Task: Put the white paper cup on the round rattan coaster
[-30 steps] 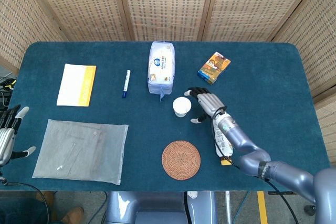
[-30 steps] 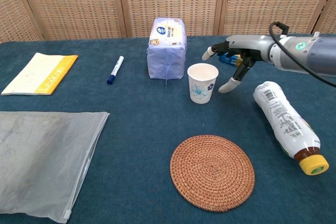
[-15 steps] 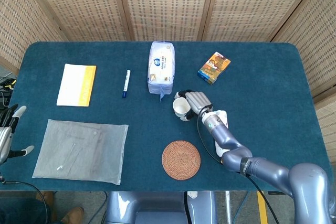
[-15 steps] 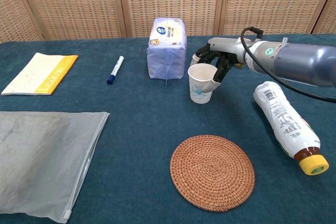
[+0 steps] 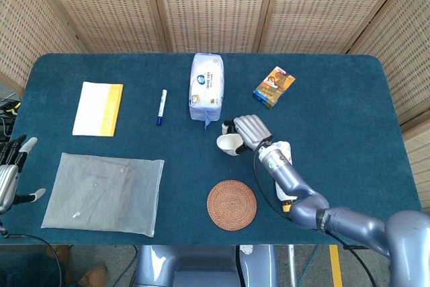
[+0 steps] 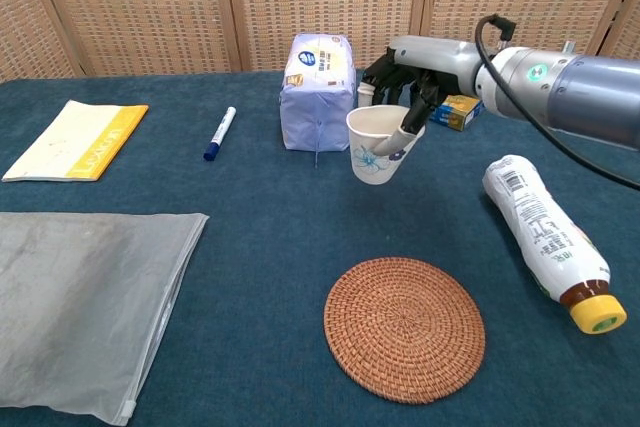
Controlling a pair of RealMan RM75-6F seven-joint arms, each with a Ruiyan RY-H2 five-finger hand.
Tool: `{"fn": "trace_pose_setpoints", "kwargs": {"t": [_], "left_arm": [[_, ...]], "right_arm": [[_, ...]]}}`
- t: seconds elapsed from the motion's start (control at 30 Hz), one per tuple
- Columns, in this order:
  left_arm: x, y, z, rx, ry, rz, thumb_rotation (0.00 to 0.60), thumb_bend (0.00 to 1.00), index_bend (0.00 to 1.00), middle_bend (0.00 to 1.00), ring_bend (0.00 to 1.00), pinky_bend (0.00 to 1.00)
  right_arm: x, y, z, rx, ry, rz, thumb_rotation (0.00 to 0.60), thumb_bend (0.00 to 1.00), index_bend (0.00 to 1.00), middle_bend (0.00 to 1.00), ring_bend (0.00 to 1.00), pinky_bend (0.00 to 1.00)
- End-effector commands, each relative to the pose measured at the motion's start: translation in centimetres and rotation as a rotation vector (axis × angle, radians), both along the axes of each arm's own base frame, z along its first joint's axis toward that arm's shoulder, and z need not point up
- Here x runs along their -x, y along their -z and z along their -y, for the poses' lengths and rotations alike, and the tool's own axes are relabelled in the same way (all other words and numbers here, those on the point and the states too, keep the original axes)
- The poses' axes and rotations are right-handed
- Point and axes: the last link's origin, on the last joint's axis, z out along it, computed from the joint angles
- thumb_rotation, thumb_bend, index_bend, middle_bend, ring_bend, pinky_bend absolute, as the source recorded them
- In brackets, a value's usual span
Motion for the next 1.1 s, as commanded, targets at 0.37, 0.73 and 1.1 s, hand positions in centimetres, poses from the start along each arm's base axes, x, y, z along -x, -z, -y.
{"fn": "trace_pose_setpoints", "kwargs": {"t": [0.37, 0.73, 1.1], "left_arm": [[-0.5, 0.0, 0.7, 0.005, 0.03, -0.001, 0.6, 0.0, 0.0, 0.0, 0.0, 0.0], [-0.8, 0.4, 0.9, 0.017, 0.037, -0.009, 0.6, 0.0, 0.0, 0.0, 0.0, 0.0], [-0.7, 0.6, 0.7, 0.028, 0.025, -0.011, 0.6, 0.0, 0.0, 0.0, 0.0, 0.0]], "right_arm": [[0.9, -4.1, -8.1, -0.162, -0.099, -0.04, 0.6, 0.15, 0.49, 0.5, 0.44, 0.6], [2.8, -2.1, -10.3, -0.252, -0.113, -0.126, 0.6, 0.15, 0.49, 0.5, 0.44, 0.6], [2.8, -0.3, -10.8, -0.296, -0.117, -0.137, 0.6, 0.15, 0.49, 0.5, 0.44, 0.6]]}}
